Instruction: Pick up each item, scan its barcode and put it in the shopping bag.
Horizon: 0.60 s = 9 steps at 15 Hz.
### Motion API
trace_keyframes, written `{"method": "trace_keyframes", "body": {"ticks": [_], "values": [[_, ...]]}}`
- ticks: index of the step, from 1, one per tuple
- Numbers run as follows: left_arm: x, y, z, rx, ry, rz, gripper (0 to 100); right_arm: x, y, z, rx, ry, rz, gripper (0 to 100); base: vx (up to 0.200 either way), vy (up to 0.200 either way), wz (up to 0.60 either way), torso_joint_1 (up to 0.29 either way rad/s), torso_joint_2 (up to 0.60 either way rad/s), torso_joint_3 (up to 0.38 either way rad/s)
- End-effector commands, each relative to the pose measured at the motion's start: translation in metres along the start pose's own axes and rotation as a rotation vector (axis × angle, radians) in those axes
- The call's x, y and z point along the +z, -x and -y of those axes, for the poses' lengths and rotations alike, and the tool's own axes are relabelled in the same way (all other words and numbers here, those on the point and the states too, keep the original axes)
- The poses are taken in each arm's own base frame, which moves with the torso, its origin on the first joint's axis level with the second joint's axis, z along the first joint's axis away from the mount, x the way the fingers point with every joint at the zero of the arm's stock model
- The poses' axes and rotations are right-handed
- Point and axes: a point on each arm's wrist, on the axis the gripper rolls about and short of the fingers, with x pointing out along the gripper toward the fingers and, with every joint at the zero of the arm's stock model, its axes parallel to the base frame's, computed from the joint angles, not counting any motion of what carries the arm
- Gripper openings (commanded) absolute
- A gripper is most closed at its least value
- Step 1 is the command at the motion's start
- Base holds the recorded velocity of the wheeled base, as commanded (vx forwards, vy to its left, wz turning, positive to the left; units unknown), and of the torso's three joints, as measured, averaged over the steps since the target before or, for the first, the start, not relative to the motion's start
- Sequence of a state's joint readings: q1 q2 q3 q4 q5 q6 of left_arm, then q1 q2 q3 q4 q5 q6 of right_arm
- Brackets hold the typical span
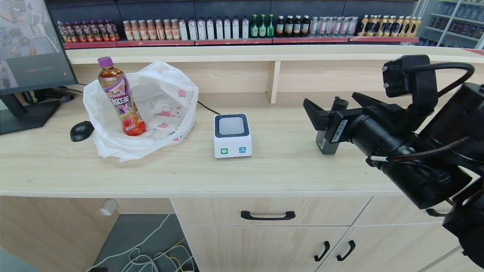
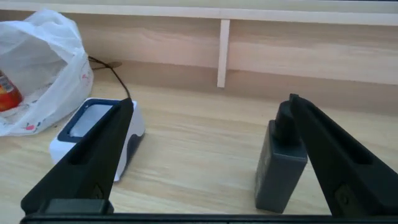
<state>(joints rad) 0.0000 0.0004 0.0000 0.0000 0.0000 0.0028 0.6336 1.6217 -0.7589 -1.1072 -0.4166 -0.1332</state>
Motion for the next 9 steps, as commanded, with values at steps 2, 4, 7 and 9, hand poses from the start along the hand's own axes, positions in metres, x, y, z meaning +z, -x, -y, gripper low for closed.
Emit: {"method": "trace_keyframes", "body": {"ticks": [2,4,7,9], "values": [[0.000,0.000,0.000,0.000,0.001,0.000,100,-0.017,-0.018,0.011,-0.053,0.028,-0.037,100,0.000,0.000,0.00,0.000,0.00,0.000],[0.000,0.000,0.000,0.000,0.001,0.000,100,-0.020,-0.024,0.013,-0.063,0.024,-0.040,100,0.000,0.000,0.00,0.000,0.00,0.000],[0.000,0.000,0.000,0.000,0.000,0.000,100,-0.023,-0.028,0.018,-0.082,0.030,-0.045,100,0.000,0.000,0.00,0.000,0.00,0.000],[0.000,0.000,0.000,0.000,0.000,0.000,100,-0.023,-0.036,0.017,-0.086,0.027,-0.036,100,0.000,0.000,0.00,0.000,0.00,0.000]]}}
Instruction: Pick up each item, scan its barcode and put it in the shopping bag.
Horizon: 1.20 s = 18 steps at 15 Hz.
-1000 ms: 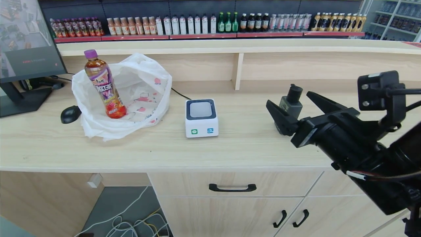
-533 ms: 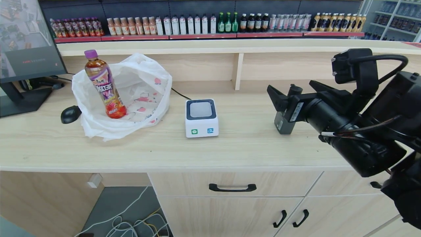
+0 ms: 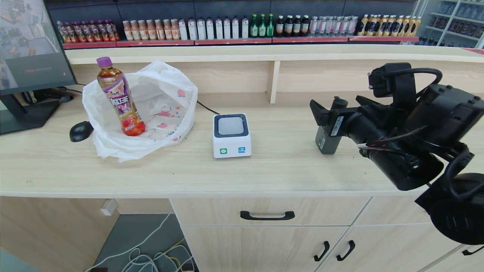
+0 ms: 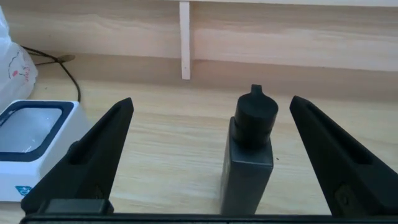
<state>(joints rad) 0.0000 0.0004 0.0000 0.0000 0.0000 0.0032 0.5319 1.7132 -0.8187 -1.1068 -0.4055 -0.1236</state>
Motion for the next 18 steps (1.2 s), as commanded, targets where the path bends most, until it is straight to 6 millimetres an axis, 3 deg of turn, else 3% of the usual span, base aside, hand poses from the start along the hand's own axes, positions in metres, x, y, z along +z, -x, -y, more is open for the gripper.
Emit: {"method": "trace_keyframes", "body": {"ticks": [1,12,18], "values": [[0.000,0.000,0.000,0.000,0.000,0.000,100,-0.004,-0.008,-0.002,-0.005,0.003,-0.004,100,0.000,0.000,0.00,0.000,0.00,0.000],[0.000,0.000,0.000,-0.002,-0.001,0.000,100,-0.036,-0.033,0.028,-0.025,0.028,-0.063,100,0.000,0.000,0.00,0.000,0.00,0.000],[0.000,0.000,0.000,0.000,-0.001,0.000,100,-0.053,-0.040,0.027,-0.019,-0.010,-0.056,100,0.000,0.000,0.00,0.000,0.00,0.000]]}}
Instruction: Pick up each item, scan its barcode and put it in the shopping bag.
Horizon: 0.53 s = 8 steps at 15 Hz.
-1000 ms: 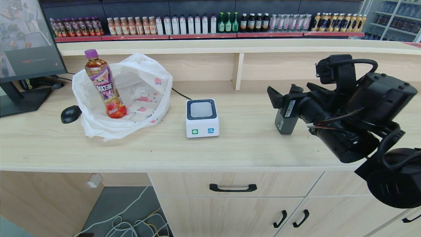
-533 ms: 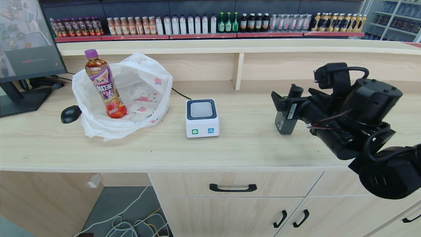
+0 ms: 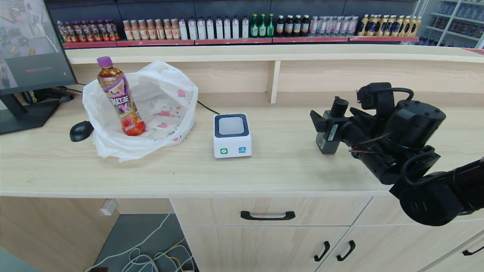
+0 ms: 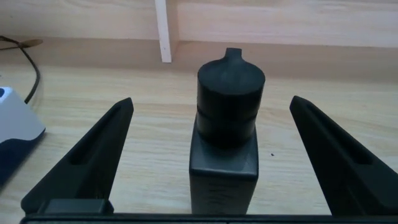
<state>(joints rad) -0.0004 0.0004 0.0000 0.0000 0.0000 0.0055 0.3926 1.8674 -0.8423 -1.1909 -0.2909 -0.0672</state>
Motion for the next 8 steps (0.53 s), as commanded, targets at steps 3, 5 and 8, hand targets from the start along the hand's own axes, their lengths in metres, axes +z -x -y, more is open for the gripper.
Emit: {"method": "trace_keyframes", "body": {"ticks": [3,5,8], "values": [[0.000,0.000,0.000,0.000,0.001,0.000,100,-0.015,-0.007,0.000,-0.011,0.005,-0.006,100,0.000,0.000,0.00,0.000,0.00,0.000],[0.000,0.000,0.000,0.000,0.001,0.000,100,-0.020,-0.010,0.003,-0.020,0.003,0.001,100,0.000,0.000,0.00,0.000,0.00,0.000],[0.000,0.000,0.000,0.000,0.001,0.000,100,-0.029,-0.015,0.007,-0.035,0.006,0.001,100,0.000,0.000,0.00,0.000,0.00,0.000]]}}
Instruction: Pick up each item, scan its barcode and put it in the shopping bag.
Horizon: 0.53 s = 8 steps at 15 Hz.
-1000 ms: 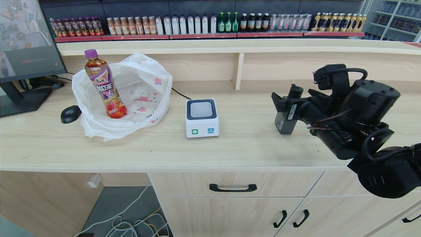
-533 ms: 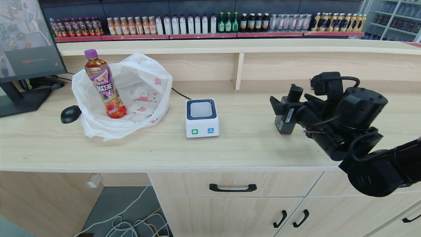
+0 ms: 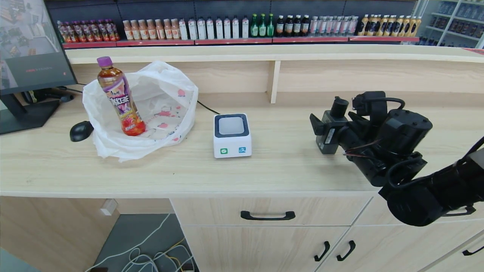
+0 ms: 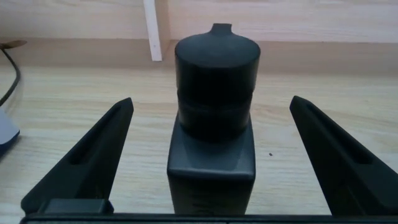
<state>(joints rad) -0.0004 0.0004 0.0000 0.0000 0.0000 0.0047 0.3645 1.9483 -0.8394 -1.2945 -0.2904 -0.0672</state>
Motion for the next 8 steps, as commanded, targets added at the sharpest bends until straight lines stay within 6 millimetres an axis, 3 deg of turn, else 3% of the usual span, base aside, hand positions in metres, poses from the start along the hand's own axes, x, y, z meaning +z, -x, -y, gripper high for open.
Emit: {"method": "trace_keyframes", "body": {"ticks": [1,8], "values": [[0.000,0.000,0.000,0.000,0.000,0.000,100,-0.011,-0.005,0.002,-0.007,0.007,-0.018,100,0.000,0.000,0.00,0.000,0.00,0.000],[0.000,0.000,0.000,0.000,0.000,0.000,100,-0.022,-0.006,0.000,0.014,0.006,-0.007,100,0.000,0.000,0.00,0.000,0.00,0.000]]}}
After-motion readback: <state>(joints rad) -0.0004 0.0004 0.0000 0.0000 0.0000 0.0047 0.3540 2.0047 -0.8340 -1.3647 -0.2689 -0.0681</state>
